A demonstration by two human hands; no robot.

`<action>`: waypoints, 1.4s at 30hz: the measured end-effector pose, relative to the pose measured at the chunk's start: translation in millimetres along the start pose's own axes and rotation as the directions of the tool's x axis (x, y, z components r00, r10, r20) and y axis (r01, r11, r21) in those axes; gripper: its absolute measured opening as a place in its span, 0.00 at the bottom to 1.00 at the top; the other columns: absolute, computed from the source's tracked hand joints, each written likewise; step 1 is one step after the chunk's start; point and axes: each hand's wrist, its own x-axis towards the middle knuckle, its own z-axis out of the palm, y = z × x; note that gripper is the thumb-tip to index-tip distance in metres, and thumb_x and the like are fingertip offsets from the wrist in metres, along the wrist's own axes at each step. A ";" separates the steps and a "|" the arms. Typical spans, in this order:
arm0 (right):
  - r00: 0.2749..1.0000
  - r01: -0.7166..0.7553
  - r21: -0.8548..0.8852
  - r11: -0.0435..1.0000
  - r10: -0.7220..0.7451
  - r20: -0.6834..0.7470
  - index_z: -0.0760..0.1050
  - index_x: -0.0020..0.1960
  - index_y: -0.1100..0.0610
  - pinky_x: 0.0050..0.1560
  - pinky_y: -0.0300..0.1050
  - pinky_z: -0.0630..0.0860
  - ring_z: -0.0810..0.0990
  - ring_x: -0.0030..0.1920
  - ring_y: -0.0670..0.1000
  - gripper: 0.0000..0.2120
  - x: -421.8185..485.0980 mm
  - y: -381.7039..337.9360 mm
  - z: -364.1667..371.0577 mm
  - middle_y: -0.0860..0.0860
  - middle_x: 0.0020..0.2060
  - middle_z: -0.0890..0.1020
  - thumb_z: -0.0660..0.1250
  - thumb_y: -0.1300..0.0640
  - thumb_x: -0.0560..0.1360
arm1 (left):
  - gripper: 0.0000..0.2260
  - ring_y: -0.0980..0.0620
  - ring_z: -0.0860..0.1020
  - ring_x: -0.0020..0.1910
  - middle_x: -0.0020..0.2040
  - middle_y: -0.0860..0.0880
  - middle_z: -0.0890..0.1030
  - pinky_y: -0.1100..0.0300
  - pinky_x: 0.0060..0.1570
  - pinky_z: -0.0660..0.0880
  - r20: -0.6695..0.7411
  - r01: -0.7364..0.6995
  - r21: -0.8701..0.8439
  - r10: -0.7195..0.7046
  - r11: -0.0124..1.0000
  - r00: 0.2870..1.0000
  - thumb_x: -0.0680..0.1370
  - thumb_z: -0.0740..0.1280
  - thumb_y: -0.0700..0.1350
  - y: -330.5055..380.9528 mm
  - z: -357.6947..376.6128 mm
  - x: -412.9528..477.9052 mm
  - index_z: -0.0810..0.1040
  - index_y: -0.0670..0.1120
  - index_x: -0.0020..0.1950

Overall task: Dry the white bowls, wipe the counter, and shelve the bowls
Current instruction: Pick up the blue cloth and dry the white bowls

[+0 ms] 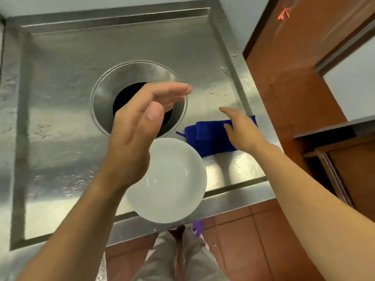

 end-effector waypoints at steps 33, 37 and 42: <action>0.998 -0.025 0.698 0.715 0.058 -0.023 0.73 0.49 0.42 0.43 0.47 0.76 0.84 0.46 0.51 0.07 -69.5 -120.6 -2.5 0.46 0.44 0.86 0.68 0.53 0.78 | 0.14 0.53 0.76 0.53 0.58 0.50 0.76 0.59 0.52 0.72 -0.240 0.503 0.683 -0.487 0.530 0.839 0.80 0.74 0.47 -97.9 -44.0 -45.5 0.80 0.49 0.65; 0.999 -0.015 0.660 0.751 0.036 -0.017 0.72 0.50 0.41 0.41 0.42 0.75 0.84 0.43 0.44 0.08 -71.6 -117.6 19.4 0.45 0.44 0.86 0.68 0.53 0.79 | 0.14 0.53 0.74 0.52 0.55 0.54 0.73 0.60 0.53 0.70 -0.258 0.518 0.676 -0.490 0.524 0.833 0.80 0.74 0.46 -106.0 -42.0 -48.9 0.80 0.50 0.64; 1.000 -0.026 0.627 0.779 0.028 0.006 0.70 0.53 0.43 0.38 0.37 0.72 0.81 0.39 0.40 0.08 -74.0 -111.6 38.1 0.45 0.42 0.85 0.67 0.53 0.80 | 0.13 0.51 0.75 0.52 0.54 0.54 0.72 0.58 0.51 0.71 -0.273 0.507 0.702 -0.469 0.500 0.840 0.79 0.75 0.45 -113.9 -39.4 -50.2 0.79 0.49 0.62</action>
